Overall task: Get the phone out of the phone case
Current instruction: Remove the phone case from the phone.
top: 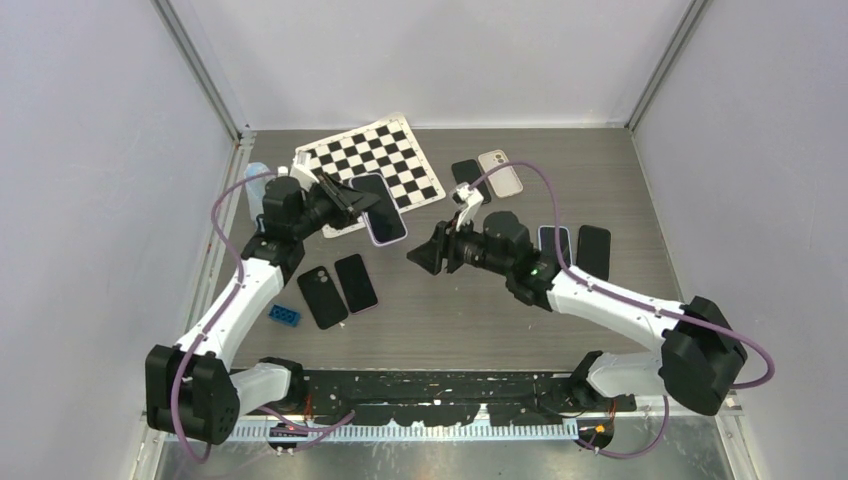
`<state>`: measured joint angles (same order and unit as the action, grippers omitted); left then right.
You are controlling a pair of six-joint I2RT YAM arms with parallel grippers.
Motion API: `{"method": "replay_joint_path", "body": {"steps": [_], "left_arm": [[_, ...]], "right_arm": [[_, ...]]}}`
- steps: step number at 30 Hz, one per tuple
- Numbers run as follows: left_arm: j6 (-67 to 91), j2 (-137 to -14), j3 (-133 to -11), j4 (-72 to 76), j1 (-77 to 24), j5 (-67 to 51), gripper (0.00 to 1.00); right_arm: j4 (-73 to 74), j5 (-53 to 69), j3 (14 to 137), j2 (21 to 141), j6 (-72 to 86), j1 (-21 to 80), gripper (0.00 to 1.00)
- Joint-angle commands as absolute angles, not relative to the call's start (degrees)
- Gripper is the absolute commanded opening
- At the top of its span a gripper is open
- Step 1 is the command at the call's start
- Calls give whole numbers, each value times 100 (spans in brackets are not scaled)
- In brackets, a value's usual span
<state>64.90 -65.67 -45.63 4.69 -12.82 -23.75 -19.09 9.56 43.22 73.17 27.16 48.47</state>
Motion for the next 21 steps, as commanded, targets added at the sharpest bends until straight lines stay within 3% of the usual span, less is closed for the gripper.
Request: {"method": "replay_joint_path", "body": {"steps": [1,6,11,15,21], "left_arm": [[5223,-6475,-5198,385,-1129,-3189,0],[4564,-6365,-5359,501,-1125,-4086,0],[4562,-6351,-5396,973,-1116,-5132,0],[4669,-6251,-5360,1296,-1125,-5505,0],[4952,-6176,-5227,1832,-1125,-5748,0]], "right_arm": [[-788,2409,4976,7008,2800,4270,55],[-907,3415,5097,6968,3445,3862,59],[-1766,4074,5107,7216,4179,3821,58],[-2270,4243,5136,7463,4567,3882,52],[-2002,4178,5298,7594,4266,4072,54]]}}
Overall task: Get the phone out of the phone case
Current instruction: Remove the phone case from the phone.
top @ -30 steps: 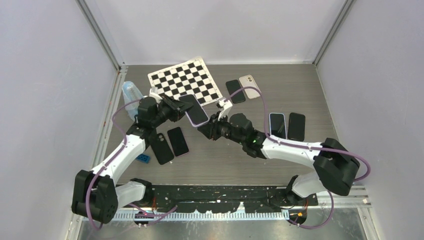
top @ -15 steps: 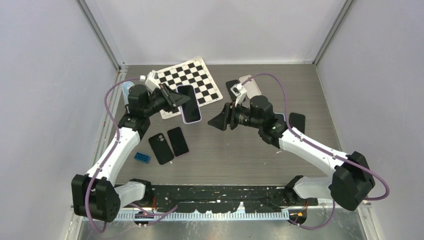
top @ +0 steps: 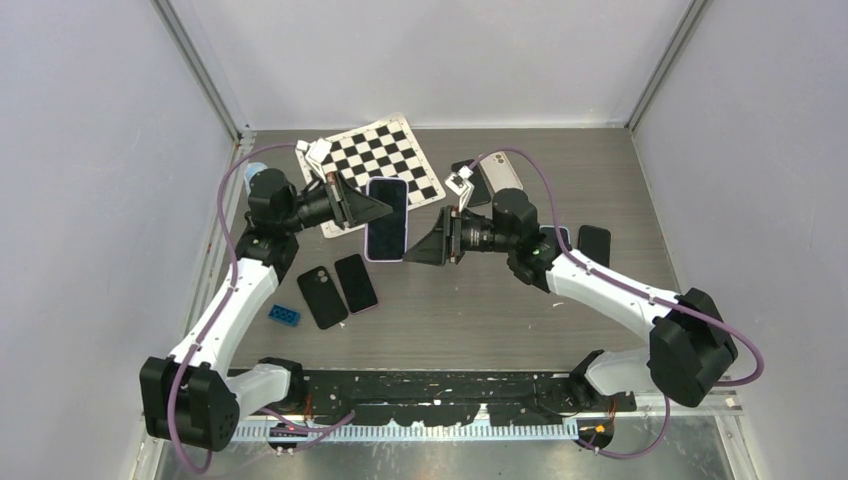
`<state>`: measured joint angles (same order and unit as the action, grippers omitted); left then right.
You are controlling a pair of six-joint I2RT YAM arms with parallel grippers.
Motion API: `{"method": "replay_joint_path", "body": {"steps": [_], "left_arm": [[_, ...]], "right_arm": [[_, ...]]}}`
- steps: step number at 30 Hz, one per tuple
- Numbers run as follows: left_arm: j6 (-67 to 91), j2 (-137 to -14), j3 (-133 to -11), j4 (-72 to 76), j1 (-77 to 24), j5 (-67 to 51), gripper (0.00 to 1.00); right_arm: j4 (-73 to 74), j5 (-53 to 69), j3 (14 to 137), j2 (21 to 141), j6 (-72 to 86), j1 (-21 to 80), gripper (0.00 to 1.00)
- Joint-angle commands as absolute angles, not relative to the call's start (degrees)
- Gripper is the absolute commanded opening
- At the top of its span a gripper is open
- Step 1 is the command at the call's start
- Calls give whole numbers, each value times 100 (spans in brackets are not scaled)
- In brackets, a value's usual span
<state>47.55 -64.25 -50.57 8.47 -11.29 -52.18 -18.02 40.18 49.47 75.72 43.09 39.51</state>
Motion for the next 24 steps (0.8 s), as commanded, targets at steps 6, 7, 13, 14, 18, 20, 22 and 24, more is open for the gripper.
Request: {"method": "replay_joint_path", "body": {"steps": [6,7,13,14,18,20,22,24], "left_arm": [[5075,-6172,-5221,1986,-1124,-5889,0],[5086,-6172,-5221,1987,-1119,-5889,0],[5239,-6181,-5238,2054,-1123,-5973,0],[5253,-6176,-5245,2063,-1123,-5984,0],[5343,-6185,-5273,2070,-1120,-5964,0],[5445,-6198,-5282,2106,-1125,-5924,0],[5680,-6232,-5334,1989,-1124,-5648,0],[6034,-6351,-5523,1630,-1123,-5284,0]], "right_arm": [[-1791,4164,5366,7574,4093,4113,45],[-1792,4205,5368,7575,4071,4113,43],[-1818,4352,5398,7590,4010,4113,21],[-1856,4369,5386,7599,4009,4118,20],[-2007,4425,5362,7613,4026,4154,16],[-2064,4451,5369,7628,4014,4178,13],[-2087,4452,5370,7641,3932,4214,9],[-2038,4452,5381,7656,3820,4244,4]]}}
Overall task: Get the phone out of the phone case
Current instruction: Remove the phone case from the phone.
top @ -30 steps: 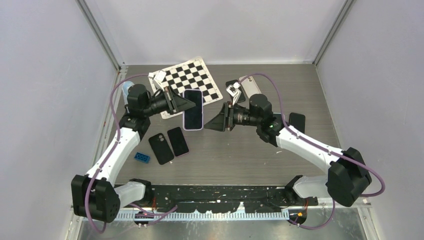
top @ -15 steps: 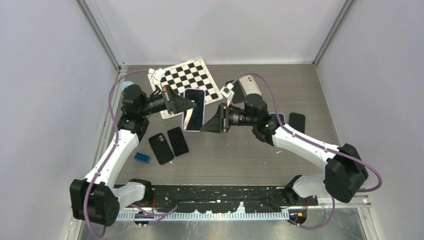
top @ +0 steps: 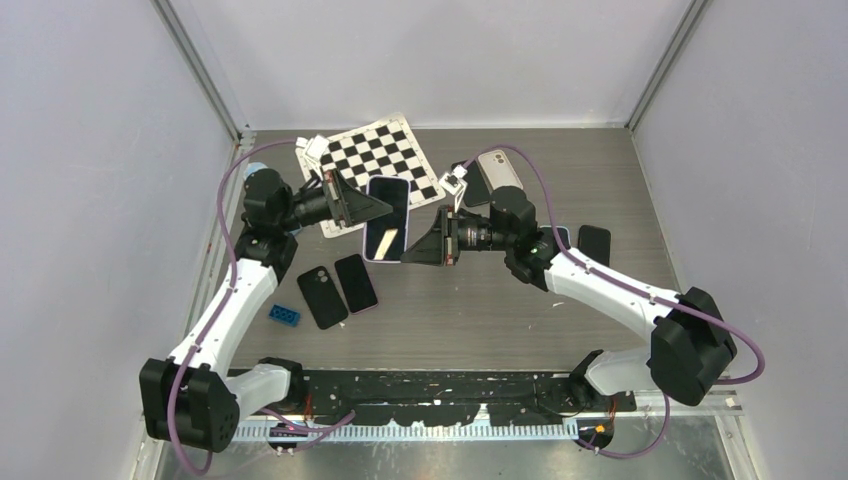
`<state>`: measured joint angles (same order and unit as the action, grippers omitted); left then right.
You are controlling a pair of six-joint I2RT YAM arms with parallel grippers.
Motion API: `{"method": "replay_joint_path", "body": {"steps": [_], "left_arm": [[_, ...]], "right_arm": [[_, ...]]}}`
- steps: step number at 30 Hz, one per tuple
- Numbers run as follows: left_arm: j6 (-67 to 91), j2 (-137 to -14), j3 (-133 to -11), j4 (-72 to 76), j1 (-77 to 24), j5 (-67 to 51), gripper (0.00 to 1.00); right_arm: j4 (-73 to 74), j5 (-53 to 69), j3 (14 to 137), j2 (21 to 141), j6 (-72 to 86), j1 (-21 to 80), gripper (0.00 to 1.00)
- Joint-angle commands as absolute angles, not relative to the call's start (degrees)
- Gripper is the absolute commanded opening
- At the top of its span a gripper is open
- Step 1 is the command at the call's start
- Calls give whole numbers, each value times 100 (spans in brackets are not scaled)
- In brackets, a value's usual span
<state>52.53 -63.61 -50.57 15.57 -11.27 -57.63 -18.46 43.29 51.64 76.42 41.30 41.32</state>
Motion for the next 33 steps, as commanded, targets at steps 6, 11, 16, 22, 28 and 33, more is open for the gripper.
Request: {"method": "replay_joint_path", "body": {"steps": [6,11,16,22,28,33], "left_arm": [[6797,-6720,-5967,783,-1125,-5200,0],[7212,-6741,-5944,573,-1126,-5122,0],[7459,-6757,-5917,547,-1126,-5118,0],[7603,-6785,-5849,654,-1125,-5116,0],[7722,-6803,-5747,894,-1121,-5081,0],[7923,-6803,-5626,1377,-1124,-5127,0]], "right_arm": [[-1553,4054,5445,7633,3202,4298,1],[-1208,3659,5447,7504,2756,4385,1],[-895,3310,5484,7459,2369,4464,1],[-880,3121,5405,7366,2258,4487,0],[-825,2937,5353,7304,2239,4486,1],[-614,2552,5389,7482,2266,4491,1]]}}
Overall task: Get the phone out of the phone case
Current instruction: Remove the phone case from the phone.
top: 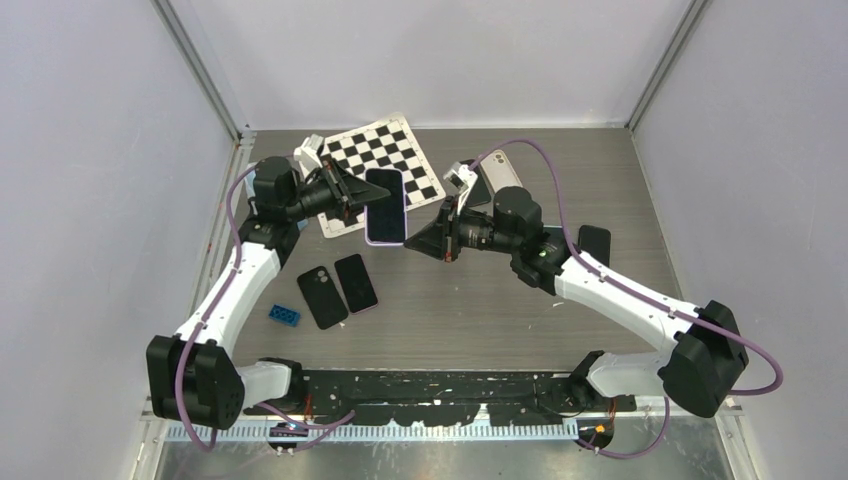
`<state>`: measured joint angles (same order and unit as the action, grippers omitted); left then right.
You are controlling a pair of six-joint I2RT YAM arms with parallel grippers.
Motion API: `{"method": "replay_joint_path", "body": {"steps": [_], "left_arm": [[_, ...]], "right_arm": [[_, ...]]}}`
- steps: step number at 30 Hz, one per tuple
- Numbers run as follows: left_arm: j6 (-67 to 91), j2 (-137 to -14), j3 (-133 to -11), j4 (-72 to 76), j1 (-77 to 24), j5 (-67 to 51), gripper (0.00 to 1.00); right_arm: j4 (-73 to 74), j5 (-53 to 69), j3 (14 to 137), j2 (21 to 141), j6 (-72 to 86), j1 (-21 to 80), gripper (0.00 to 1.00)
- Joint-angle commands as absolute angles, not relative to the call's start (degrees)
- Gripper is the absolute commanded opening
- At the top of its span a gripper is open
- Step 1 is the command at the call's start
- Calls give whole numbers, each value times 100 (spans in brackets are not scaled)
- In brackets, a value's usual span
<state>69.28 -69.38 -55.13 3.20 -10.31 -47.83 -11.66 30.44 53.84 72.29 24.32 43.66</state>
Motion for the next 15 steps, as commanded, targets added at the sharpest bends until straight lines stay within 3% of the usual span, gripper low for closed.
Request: {"method": "replay_joint_path", "body": {"steps": [1,5,7,11,15], "left_arm": [[7919,-6802,-5614,1466,-1125,-5136,0],[7551,-6740,-5593,1684,-1124,-5109,0],[7137,-6704,-5624,1663,-1124,-5131,0],[6452,-6676,-5726,1563,-1119,-5399,0],[6037,-6619,-5724,1572,-1120,-5695,0]], "right_arm": [[-562,2485,5428,7529,2256,4491,1],[-428,2285,5468,7666,2385,4487,1],[-435,2447,5463,7615,2499,4472,10],[-817,3061,5302,7449,2859,4321,41],[-1266,3516,5155,7372,3287,4168,55]]}}
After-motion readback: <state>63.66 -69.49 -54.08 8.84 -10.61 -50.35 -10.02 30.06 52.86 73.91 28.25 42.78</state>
